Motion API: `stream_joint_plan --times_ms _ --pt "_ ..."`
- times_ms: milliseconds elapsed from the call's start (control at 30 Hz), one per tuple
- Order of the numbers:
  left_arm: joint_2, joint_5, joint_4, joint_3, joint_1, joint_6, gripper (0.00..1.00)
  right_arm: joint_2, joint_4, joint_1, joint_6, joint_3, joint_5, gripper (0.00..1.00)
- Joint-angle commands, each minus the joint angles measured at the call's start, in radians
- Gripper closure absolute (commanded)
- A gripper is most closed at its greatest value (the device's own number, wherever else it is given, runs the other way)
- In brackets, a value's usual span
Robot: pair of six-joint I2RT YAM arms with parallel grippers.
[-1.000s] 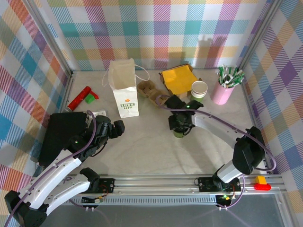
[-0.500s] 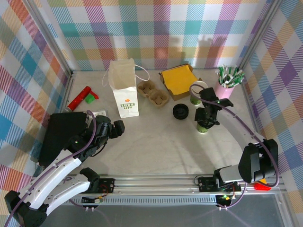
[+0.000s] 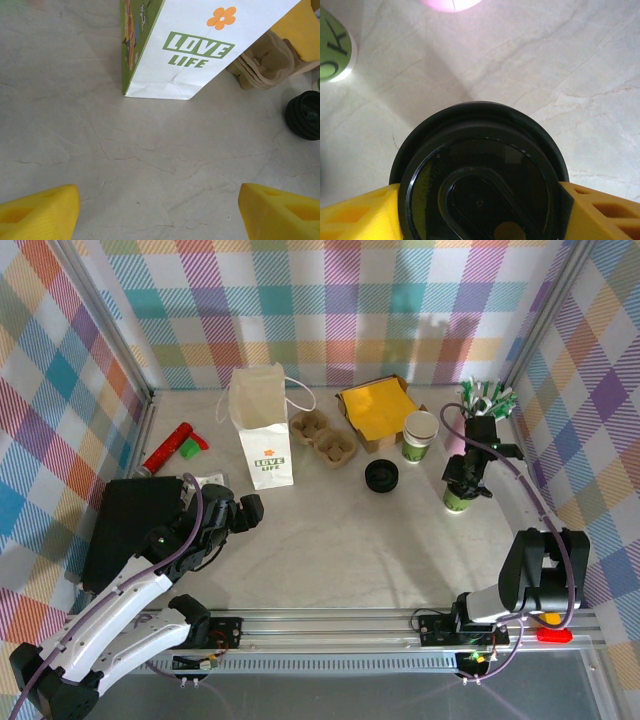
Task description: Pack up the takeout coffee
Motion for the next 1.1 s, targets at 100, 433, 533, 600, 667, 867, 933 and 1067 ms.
stream_joint_plan --times_ms 100,433,533,600,667,867,933,1067 --pt "-0.002 0.006 -0.028 0.032 0.012 0.005 0.18 0.076 0.026 -0.060 -0.029 0.063 -0.005 0.28" --pt "-0.009 0.002 -0.034 0.030 0.012 0.008 0.17 0.146 0.049 -0.116 -0.038 0.114 -0.023 0.27" --pt "-0.013 0.001 -0.038 0.030 0.012 0.009 0.17 0.145 0.042 -0.120 -0.033 0.123 -0.038 0.25" --pt "-0.018 -0.001 -0.038 0.025 0.012 0.006 0.17 0.137 0.043 -0.120 -0.033 0.123 -0.044 0.22" --pt "-0.024 -0.001 -0.040 0.023 0.012 0.007 0.17 0.126 0.039 -0.121 -0.035 0.126 -0.046 0.19" --pt "-0.037 -0.003 -0.056 0.036 0.012 0.008 0.17 0.090 0.011 -0.121 -0.041 0.148 -0.067 0.11" --pt "-0.041 -0.004 -0.062 0.042 0.012 0.009 0.17 0.078 -0.011 -0.121 -0.044 0.167 -0.069 0.10" --pt "-0.049 -0.004 -0.075 0.063 0.012 0.014 0.17 0.039 -0.070 -0.122 -0.059 0.219 -0.070 0.07"
